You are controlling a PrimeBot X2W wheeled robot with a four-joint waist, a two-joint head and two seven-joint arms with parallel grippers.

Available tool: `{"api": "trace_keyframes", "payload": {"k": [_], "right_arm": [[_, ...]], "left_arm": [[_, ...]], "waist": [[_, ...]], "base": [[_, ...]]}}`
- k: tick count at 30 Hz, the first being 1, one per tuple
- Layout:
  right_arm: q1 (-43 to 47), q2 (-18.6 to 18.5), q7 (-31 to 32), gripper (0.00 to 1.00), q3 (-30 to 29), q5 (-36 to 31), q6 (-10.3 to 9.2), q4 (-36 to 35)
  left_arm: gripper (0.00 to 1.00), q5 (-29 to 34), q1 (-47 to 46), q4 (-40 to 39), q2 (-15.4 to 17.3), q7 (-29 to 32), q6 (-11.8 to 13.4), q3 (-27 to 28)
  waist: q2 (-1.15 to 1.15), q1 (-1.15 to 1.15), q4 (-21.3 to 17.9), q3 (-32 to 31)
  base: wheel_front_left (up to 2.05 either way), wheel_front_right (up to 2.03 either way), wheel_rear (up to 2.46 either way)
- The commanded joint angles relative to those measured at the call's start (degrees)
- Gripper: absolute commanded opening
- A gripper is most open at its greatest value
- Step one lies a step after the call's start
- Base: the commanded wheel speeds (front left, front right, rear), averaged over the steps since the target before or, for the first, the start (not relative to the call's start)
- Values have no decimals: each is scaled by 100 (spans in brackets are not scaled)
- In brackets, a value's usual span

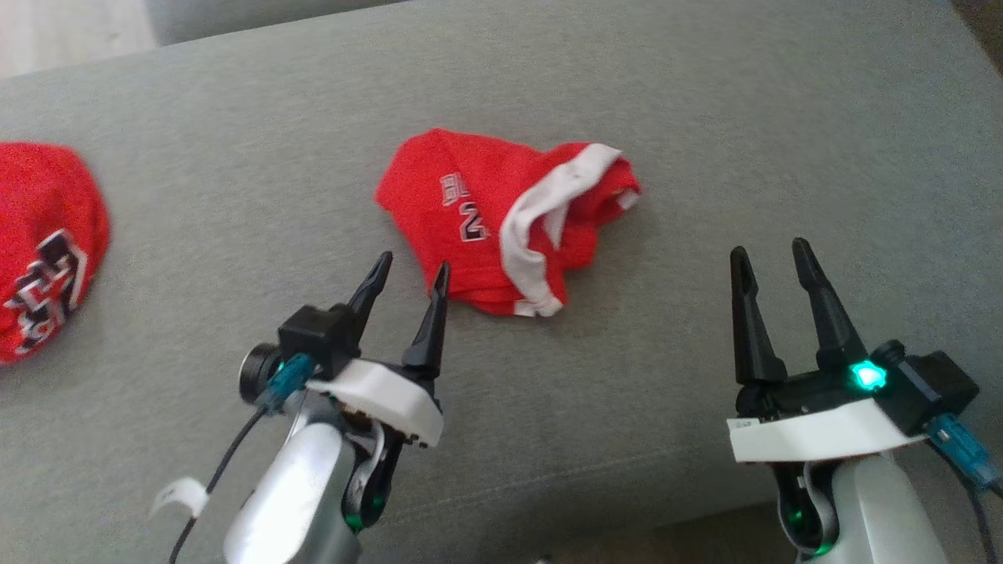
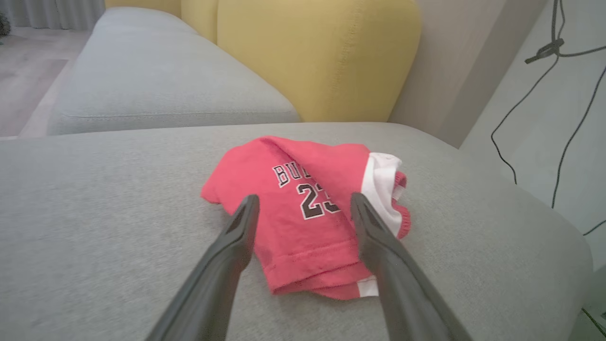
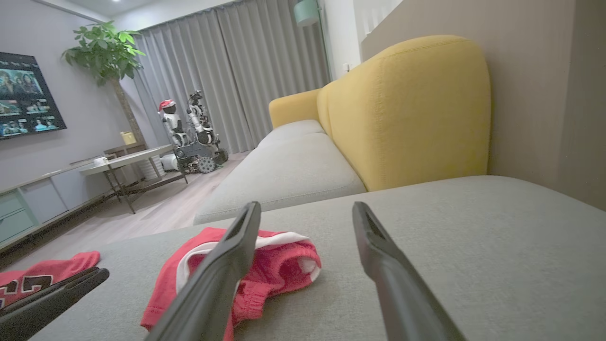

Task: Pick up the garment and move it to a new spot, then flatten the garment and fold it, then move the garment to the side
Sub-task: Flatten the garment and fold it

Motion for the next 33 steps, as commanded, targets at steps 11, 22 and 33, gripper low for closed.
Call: {"api": "trace_keyframes", "payload": {"k": [11, 22, 33], "right_arm": [[-166, -15, 13, 100, -63, -127, 41, -28], [-184, -15, 108, 100, -19, -171, 41, -280], [-155, -15, 43, 100, -14, -97, 41, -283]], "left_arm": [[100, 87, 393, -559, 16, -35, -119, 320], [100, -236, -511, 325, 15, -25, -200, -371], [100, -830, -1273, 1156, 15, -19, -15, -781]], "waist": [[0, 0, 821, -294], [0, 0, -47, 27], [0, 0, -660, 203]], "base": [[0, 0, 0], [0, 0, 0], [0, 0, 0]]}}
